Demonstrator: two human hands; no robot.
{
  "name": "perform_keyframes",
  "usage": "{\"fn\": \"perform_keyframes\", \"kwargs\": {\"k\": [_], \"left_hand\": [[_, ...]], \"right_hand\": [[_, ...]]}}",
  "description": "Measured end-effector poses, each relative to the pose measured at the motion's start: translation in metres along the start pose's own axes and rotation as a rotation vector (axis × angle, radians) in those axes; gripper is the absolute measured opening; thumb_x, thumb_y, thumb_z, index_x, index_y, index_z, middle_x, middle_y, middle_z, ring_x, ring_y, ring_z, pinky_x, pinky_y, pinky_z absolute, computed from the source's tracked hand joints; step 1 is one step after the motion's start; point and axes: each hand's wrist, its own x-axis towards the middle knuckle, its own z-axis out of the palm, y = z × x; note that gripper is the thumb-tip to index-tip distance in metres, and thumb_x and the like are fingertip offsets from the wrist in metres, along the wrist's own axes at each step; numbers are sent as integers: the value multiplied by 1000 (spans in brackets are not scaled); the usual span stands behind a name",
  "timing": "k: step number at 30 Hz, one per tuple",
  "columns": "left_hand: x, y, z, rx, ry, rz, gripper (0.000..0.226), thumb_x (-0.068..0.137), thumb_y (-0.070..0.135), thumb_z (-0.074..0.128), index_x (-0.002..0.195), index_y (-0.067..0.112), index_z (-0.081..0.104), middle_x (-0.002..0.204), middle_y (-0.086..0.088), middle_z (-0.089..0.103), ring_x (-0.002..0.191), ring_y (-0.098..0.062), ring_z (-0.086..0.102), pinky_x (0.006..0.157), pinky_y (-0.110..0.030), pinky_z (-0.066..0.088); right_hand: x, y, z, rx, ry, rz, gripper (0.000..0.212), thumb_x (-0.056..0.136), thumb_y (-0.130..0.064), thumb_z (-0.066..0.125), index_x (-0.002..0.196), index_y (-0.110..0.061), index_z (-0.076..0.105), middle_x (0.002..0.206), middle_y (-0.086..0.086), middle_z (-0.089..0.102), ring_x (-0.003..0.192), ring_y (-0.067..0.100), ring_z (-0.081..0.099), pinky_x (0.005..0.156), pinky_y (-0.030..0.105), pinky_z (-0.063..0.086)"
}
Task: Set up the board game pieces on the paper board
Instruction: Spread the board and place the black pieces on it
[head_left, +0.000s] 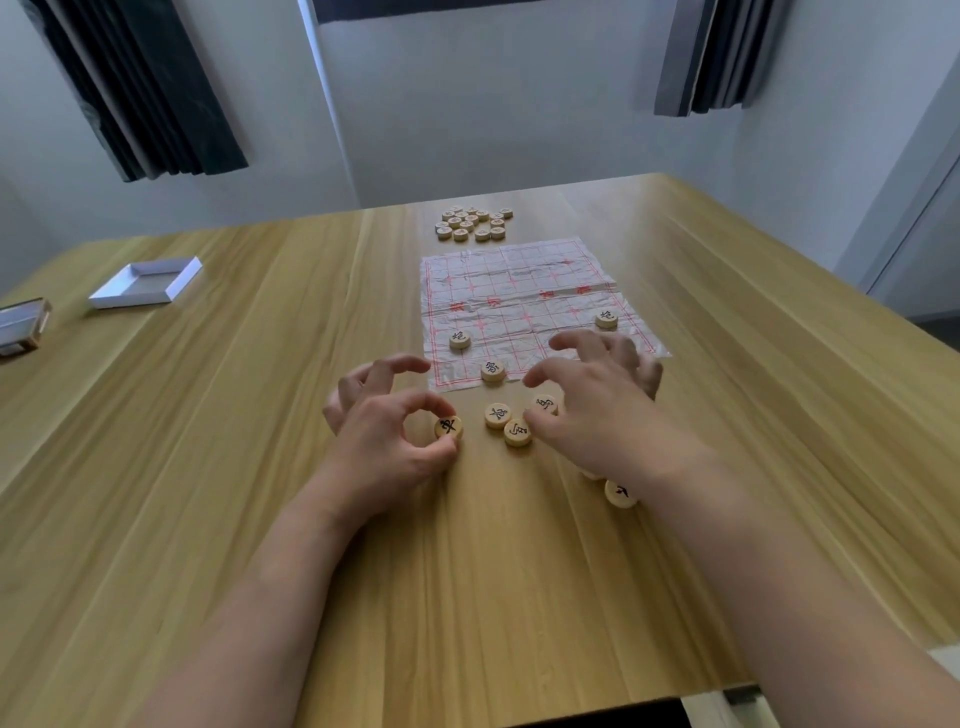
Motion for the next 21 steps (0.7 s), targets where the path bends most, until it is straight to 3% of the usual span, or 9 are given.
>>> {"fn": "perform_keyframes", "kwargs": {"k": [4, 8, 13, 21], "left_hand": [[1, -6, -3, 50, -7, -17, 13, 69, 46, 68, 80, 40, 67, 126, 30, 39, 125, -1, 17, 111, -39, 8], [2, -9, -6, 52, -43, -41, 11, 73, 41, 74, 82, 40, 68, 128, 29, 39, 128, -3, 17, 109, -35, 6], [3, -11, -9, 27, -126, -58, 10, 78, 41, 71, 88, 44, 68, 130, 29, 37, 130, -5, 15, 111, -37, 7], [4, -13, -13, 23, -199, -50, 20, 85, 33, 65, 98, 47, 66, 131, 29, 34, 131, -4, 14, 111, -35, 3]], "right_hand": [[5, -17, 7, -43, -15, -56, 33, 84, -52, 53, 112, -37, 60, 141, -12, 29, 135, 17, 9, 104, 40, -1], [9, -30, 17, -160, 17, -42, 38, 80, -55, 51, 108, -31, 59, 138, -5, 29, 132, 22, 11, 108, 47, 7], [10, -37, 25, -266, 1, 11, 36, 85, -50, 51, 107, -23, 60, 140, 2, 24, 133, 28, 9, 109, 53, 2], [11, -38, 27, -175, -49, -38, 27, 86, -44, 52, 107, -31, 63, 146, -5, 23, 137, 23, 8, 110, 52, 4]]}}
